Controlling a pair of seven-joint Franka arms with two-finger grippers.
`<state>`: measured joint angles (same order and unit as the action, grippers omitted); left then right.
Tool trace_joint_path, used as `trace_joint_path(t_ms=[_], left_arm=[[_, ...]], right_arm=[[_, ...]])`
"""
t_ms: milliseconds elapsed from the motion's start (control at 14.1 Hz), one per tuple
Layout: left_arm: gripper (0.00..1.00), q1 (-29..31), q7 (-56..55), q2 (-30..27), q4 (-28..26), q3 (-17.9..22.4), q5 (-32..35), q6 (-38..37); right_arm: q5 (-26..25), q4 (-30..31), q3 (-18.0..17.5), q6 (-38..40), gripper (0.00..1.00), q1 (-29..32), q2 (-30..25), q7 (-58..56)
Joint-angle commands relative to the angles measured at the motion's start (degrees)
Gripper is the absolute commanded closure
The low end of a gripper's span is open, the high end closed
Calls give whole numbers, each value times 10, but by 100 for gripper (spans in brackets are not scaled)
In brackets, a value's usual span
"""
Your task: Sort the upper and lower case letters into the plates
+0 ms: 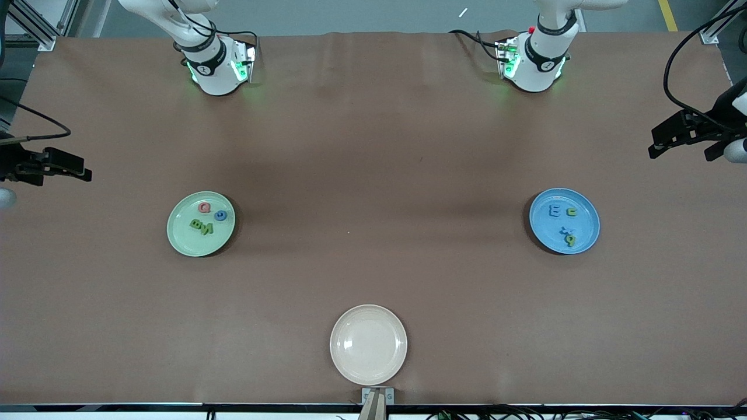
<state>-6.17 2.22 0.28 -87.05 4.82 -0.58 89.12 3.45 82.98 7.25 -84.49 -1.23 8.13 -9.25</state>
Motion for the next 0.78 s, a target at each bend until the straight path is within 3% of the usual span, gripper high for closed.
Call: trace_joint_path(t_ms=[0, 213, 711], left_arm=[[0, 1, 2, -3, 8, -1, 1, -12], [0, 1, 2, -3, 8, -1, 1, -12], [0, 1, 2, -3, 8, -1, 1, -12]], right_arm=[[-8, 74, -17, -30, 0, 21, -60, 5], [-15, 77, -42, -27, 0, 41, -66, 5], [-18, 77, -43, -8, 0, 37, -88, 2]])
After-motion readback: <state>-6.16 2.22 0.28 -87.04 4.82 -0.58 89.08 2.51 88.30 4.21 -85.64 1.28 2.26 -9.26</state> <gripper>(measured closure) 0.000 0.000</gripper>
